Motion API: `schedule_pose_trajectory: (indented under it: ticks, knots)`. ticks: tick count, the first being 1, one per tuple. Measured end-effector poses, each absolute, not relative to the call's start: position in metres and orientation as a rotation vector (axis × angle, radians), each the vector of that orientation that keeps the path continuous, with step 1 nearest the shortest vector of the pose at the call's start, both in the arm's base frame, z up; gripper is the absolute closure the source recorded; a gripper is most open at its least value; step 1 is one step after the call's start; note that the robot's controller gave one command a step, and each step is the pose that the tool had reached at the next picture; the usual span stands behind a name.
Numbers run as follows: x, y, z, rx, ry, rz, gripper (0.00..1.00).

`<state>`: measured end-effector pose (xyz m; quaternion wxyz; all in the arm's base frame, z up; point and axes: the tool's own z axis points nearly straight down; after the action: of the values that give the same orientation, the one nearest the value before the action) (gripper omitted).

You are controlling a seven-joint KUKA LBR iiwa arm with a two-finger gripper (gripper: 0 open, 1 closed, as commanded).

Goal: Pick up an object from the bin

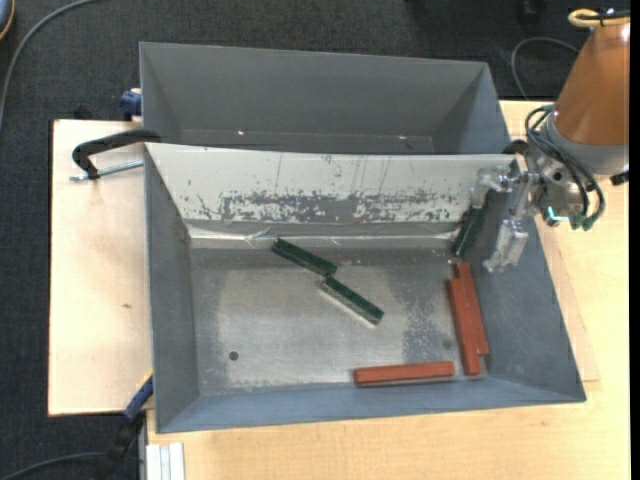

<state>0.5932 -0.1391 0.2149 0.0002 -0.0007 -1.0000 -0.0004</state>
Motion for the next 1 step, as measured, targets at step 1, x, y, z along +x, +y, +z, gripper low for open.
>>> schedule_pose_trajectory:
  ticks: [1]
  knots:
    - [0.5674,-0.1052,0.1023,-0.021,-3.135,-0.005,0.00]
